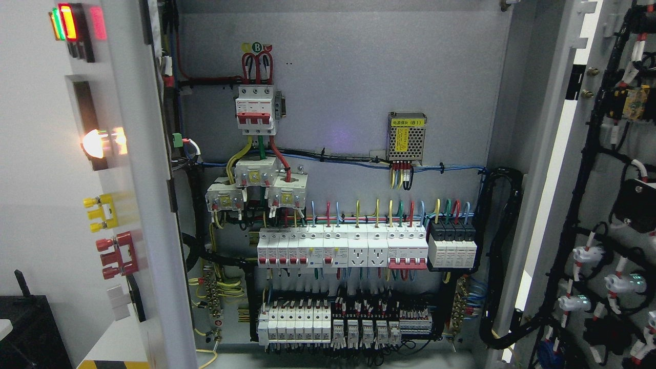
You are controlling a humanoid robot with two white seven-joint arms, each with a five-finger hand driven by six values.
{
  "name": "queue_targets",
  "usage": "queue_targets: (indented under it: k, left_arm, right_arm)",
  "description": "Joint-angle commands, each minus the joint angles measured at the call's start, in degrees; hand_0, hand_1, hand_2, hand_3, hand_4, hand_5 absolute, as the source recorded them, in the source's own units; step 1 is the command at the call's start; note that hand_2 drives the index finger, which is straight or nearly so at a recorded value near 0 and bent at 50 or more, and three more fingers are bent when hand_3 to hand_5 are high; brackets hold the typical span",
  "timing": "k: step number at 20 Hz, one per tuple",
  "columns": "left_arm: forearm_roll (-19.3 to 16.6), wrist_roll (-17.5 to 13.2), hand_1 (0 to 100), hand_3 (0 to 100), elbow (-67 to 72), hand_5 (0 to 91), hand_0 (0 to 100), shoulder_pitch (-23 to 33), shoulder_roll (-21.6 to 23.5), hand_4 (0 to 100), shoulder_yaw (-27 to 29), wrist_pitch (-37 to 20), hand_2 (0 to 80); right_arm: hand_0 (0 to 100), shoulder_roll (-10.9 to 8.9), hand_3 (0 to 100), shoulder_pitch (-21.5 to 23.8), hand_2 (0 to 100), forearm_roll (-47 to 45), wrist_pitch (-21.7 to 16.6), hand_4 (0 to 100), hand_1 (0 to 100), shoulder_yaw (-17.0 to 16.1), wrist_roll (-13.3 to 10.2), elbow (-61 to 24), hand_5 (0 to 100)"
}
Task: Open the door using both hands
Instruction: 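Keep pushing the door with the right hand until it swings wide open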
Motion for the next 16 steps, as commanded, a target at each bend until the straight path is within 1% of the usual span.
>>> queue_targets:
  k: [1,5,9,13,16]
  left_arm:
    - [0.0,0.0,39,0,0.0,0.0,12,0.0,-1.9,0,0.1,0.0,0.0]
    - [0.0,0.0,39,0,0.0,0.0,12,0.0,-1.9,0,0.0,0.0,0.0]
    - [0.0,0.0,39,0,0.0,0.0,12,0.0,-1.9,0,0.0,0.0,0.0]
    - [0.0,0.0,39,0,0.0,0.0,12,0.0,-1.9,0,0.1,0.0,0.0]
    - [0.0,0.0,39,0,0.0,0.0,12,0.0,-1.9,0,0.1,0.0,0.0]
  right_arm:
    - [12,2.27,0,-0.2,0,0.0,0.3,0,39,2.3,-1.1,-0.4,0]
    - [12,3.41,0,-0.2,0,0.0,0.3,0,39,2.9,-3.1,-0.6,0]
    - [12,3.5,0,-0.2,0,0.0,0.4,0,39,4.1,-3.2,-1.2,0]
    - [12,4.55,0,-0.2,0,0.0,2.0,0,39,4.2,-3.2,-1.2,0]
    - [12,5.69,0,-0.3,0,0.1,3.3,0,39,4.8,-3.2,-1.2,0]
